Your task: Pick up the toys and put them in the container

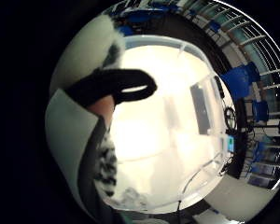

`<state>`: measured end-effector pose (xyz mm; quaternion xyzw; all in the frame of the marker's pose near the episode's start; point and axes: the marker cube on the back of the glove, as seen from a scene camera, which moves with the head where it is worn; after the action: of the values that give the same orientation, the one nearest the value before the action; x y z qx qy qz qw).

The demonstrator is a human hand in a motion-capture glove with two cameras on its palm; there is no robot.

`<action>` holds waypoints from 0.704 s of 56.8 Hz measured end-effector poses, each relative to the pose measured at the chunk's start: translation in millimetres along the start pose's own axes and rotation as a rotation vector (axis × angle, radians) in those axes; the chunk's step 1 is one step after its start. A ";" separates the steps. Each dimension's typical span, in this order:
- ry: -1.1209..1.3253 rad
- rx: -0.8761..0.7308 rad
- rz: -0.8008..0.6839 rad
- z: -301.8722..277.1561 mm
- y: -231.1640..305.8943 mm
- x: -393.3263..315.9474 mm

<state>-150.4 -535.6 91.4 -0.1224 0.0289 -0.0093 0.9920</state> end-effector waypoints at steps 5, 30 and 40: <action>-0.002 -0.054 0.010 10.9 0.9 -0.4; 0.006 -0.052 -0.019 10.0 19.1 -0.5; -0.036 0.008 -0.036 -22.7 78.0 21.8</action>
<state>-129.1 -466.0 49.2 -0.1192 0.0090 -0.0249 0.9925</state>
